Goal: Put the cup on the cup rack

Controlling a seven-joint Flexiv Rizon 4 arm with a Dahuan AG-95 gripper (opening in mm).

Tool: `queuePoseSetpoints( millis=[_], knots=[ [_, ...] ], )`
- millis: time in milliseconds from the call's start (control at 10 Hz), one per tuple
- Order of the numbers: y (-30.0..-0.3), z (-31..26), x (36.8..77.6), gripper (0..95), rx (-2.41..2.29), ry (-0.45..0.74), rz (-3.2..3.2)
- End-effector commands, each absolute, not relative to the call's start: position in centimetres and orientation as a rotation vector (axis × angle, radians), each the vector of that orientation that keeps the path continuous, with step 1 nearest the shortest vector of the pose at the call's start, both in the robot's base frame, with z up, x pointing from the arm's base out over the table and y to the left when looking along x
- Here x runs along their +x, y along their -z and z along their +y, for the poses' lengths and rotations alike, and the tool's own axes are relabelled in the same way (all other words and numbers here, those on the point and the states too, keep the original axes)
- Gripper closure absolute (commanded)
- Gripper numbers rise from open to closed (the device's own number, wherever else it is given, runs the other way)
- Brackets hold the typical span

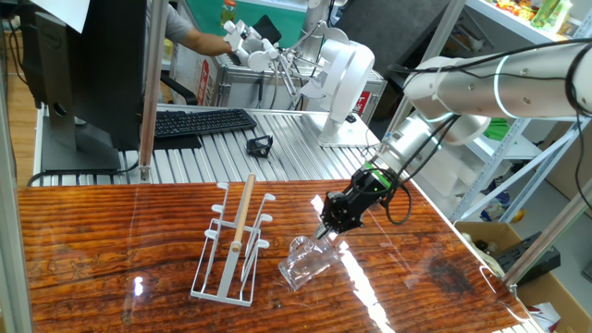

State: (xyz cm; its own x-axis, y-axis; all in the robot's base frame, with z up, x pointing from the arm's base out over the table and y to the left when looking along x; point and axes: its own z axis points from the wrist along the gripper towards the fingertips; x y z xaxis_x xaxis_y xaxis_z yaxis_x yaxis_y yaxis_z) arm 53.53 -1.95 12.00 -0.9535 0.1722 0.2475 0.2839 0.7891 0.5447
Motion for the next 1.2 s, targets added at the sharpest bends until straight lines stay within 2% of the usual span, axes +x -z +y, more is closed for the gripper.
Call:
queuePoseSetpoints(
  millis=[100,700,800,1200],
  knots=[
    [-11.92,-2.05,53.41,95.0,-0.347,0.881,-2.807],
    [-11.90,-2.22,53.44,95.0,-0.346,0.883,-2.814],
    [-11.90,-2.22,53.44,76.0,-0.347,0.883,-2.814],
    [-11.45,-2.16,53.50,76.0,-0.353,0.878,-2.833]
  ],
)
